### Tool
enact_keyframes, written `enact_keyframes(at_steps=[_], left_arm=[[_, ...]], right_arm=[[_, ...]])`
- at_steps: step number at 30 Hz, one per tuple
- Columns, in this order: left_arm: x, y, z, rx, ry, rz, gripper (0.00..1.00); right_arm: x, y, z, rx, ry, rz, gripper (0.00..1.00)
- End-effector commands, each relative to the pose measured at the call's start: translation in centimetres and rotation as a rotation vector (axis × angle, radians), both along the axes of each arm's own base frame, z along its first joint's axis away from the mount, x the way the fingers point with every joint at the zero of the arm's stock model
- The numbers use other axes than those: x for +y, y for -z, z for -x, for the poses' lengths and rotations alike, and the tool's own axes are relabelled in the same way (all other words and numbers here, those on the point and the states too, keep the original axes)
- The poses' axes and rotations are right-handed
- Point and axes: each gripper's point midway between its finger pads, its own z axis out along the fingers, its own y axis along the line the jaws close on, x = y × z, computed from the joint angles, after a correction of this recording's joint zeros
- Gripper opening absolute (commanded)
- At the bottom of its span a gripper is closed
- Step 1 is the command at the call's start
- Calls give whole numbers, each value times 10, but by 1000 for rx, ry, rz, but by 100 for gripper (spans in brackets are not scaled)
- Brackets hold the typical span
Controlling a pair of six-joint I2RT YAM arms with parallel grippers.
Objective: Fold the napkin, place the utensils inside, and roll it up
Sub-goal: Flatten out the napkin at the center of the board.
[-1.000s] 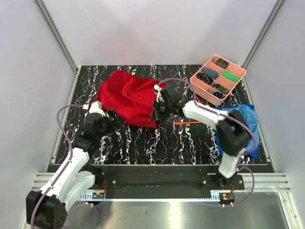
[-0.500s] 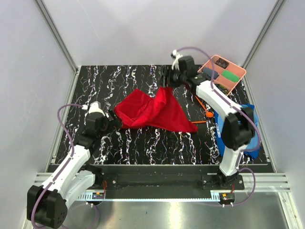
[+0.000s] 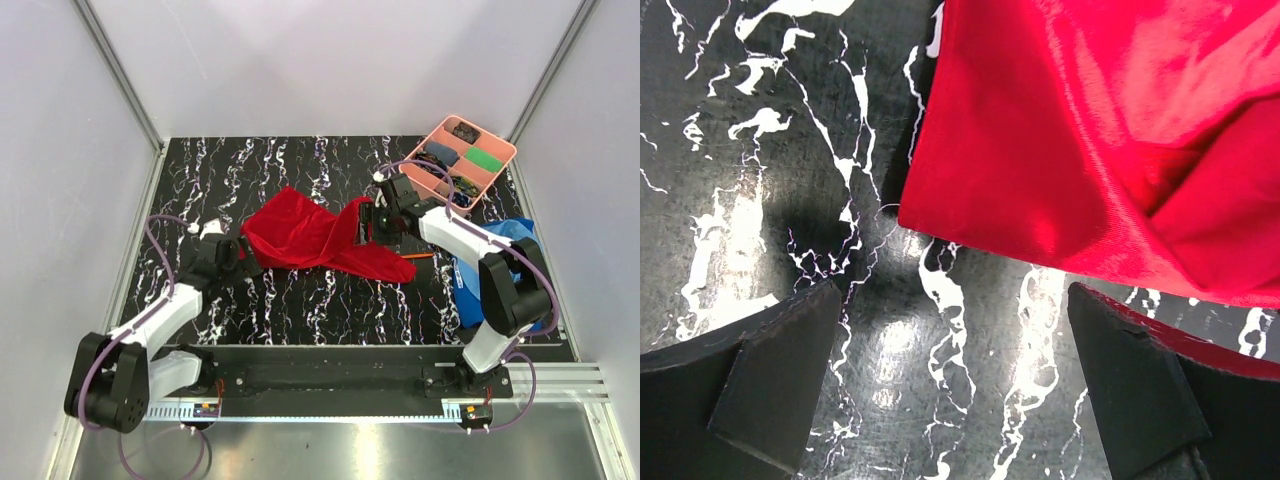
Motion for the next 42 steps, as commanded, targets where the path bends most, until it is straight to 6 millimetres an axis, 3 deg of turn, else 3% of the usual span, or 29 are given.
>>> enact_keyframes(at_steps=[1,4,8,11,12,16,17,20,21,23,24,26,27,28,30,34,39,41,42], left_arm=[[3,-3,-18,-56,-30,-16,99],[1,-2,-25,-70,-37,-12,98],[-3,3,-39,-59,-31,-16,87],[-6,9,-53,-52,-28,-24,66],[-7,13,-57,-44,-28,-28,44],[-10,7,-65,-57,-22,-22,4],[-11,2,-65,-68,-23,-13,0],[-9,-19,-56,-97,-21,-1,0],[-10,-41,-57,-148,-20,13,0],[-10,-53,-44,-138,-2,26,0],[-12,-77,-41,-197,5,50,0],[-13,-92,-28,-207,31,70,0],[-13,-115,-26,-263,36,85,0],[-10,-119,-19,-252,34,81,0],[-2,-143,-21,-297,34,62,0],[21,-147,-43,-252,20,66,0],[38,-115,-98,-99,-26,55,0],[39,-103,-124,-62,-29,59,13],[37,-98,-128,-38,-18,66,32]], right_arm=[[-6,-9,-26,-108,44,42,71],[-4,-12,-40,-134,43,58,70],[-6,-10,-52,-140,38,61,70],[-1,-11,-58,-142,21,43,70],[0,-11,-59,-139,17,40,71],[7,-17,-62,-143,-7,9,71],[7,-19,-61,-151,-12,8,71],[0,-18,-59,-160,-11,34,72],[-2,-17,-58,-162,-9,39,72],[-9,-18,-53,-165,-5,49,72],[-10,-18,-52,-168,-5,51,72],[-14,-21,-47,-177,-9,60,72],[-15,-23,-47,-184,-11,58,73],[-17,-25,-46,-191,-11,61,73],[-17,-26,-45,-197,-18,65,74],[-16,-24,-49,-189,-19,61,75],[-2,-21,-51,-166,-54,2,75],[2,-19,-54,-160,-64,-6,76],[8,-17,-57,-151,-82,-23,76]])
